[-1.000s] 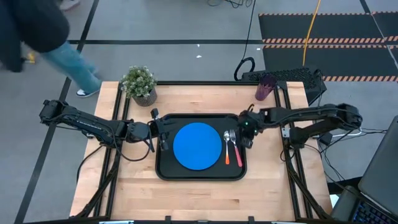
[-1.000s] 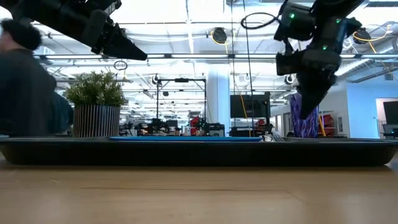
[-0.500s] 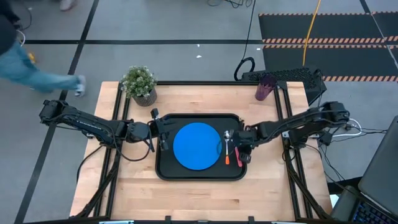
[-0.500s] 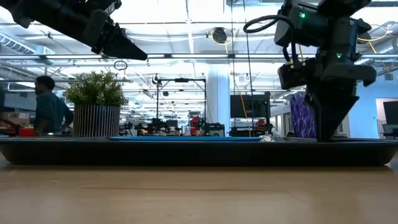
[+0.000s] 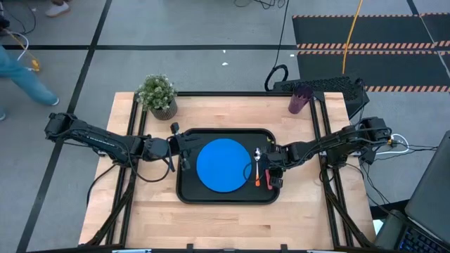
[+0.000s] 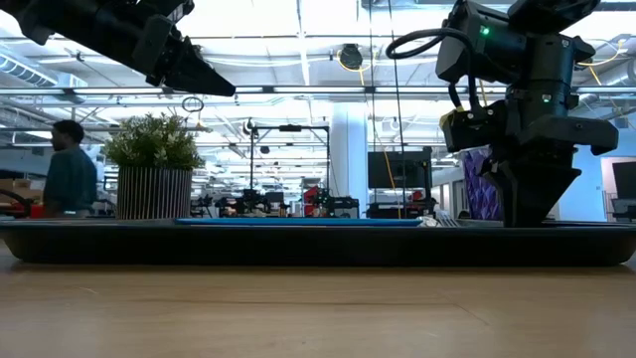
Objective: Pick and place plate/cup/fork/spoon on tray
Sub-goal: Adjust the pink fork on the black tray
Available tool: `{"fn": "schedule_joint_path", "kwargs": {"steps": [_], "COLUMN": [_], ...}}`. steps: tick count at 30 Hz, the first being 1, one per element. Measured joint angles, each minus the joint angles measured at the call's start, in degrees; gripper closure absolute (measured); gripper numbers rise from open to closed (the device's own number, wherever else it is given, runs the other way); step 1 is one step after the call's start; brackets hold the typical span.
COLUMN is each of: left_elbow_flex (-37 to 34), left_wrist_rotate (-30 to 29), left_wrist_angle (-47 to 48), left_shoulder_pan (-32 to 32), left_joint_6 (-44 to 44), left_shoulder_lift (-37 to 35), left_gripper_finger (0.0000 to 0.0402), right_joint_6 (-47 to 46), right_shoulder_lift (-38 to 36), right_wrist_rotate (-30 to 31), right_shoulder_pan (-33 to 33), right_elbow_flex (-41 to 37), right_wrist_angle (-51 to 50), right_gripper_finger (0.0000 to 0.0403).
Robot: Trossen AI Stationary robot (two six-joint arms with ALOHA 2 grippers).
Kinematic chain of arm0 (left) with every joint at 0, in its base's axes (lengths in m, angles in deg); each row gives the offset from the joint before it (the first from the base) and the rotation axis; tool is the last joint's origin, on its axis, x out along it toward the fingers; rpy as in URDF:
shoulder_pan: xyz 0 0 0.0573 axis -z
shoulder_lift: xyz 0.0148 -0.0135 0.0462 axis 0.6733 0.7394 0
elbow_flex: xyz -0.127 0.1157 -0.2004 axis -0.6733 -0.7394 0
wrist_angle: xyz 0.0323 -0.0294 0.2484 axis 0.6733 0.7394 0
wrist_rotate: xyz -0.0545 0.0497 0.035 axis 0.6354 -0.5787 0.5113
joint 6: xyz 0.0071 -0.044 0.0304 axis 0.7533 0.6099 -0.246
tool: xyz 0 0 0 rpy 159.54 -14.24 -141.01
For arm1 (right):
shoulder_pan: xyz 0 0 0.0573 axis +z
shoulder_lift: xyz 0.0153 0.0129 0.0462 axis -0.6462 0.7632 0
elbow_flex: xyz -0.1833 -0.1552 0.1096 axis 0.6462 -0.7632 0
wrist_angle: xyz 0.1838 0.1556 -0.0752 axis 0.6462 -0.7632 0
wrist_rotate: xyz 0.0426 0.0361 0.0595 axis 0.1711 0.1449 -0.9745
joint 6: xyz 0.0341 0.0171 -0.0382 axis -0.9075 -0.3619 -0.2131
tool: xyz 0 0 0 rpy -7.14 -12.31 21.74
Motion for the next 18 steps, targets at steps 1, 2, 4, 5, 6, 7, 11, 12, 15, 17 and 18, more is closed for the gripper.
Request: {"fn": "schedule_joint_path", "kwargs": {"steps": [1, 2, 4, 5, 6, 7, 11, 12, 15, 17, 18], "left_elbow_flex": [0.0, 0.0, 0.0, 0.0, 0.0, 0.0, 0.0, 0.0, 0.0, 0.0, 0.0], "left_wrist_rotate": [0.0, 0.0, 0.0, 0.0, 0.0, 0.0, 0.0, 0.0, 0.0, 0.0, 0.0], "left_wrist_angle": [0.0, 0.0, 0.0, 0.0, 0.0, 0.0, 0.0, 0.0, 0.0, 0.0, 0.1], "left_shoulder_pan": [0.0, 0.0, 0.0, 0.0, 0.0, 0.0, 0.0, 0.0, 0.0, 0.0, 0.0], "left_joint_6": [0.0, 0.0, 0.0, 0.0, 0.0, 0.0, 0.0, 0.0, 0.0, 0.0, 0.0], "left_shoulder_lift": [0.0, 0.0, 0.0, 0.0, 0.0, 0.0, 0.0, 0.0, 0.0, 0.0, 0.0], "left_gripper_finger": [0.0275, 0.0275, 0.0275, 0.0275, 0.0275, 0.0275, 0.0275, 0.0275, 0.0275, 0.0275, 0.0275], "right_joint_6": [0.0, 0.0, 0.0, 0.0, 0.0, 0.0, 0.0, 0.0, 0.0, 0.0, 0.0], "right_shoulder_lift": [0.0, 0.0, 0.0, 0.0, 0.0, -0.2, -0.3, -0.3, -0.4, -0.4, -0.7], "right_wrist_rotate": [0.0, -0.1, -0.1, -0.1, -0.1, -0.1, 0.0, 0.0, 0.0, 0.1, 0.1], "right_shoulder_pan": [0.0, 0.0, 0.0, 0.0, 0.0, 0.0, 0.0, 0.0, 0.0, 0.0, 0.0], "right_elbow_flex": [0.0, 0.0, 0.0, 0.0, 0.0, 0.0, 0.0, 0.0, 0.0, 0.0, 0.0], "right_wrist_angle": [0.2, 0.5, 0.9, 1.2, 1.5, 1.8, 1.9, 1.6, 0.2, -0.9, -1.4], "right_gripper_finger": [0.0310, 0.0310, 0.0310, 0.0310, 0.0310, 0.0310, 0.0310, 0.0310, 0.0310, 0.0310, 0.0310]}}
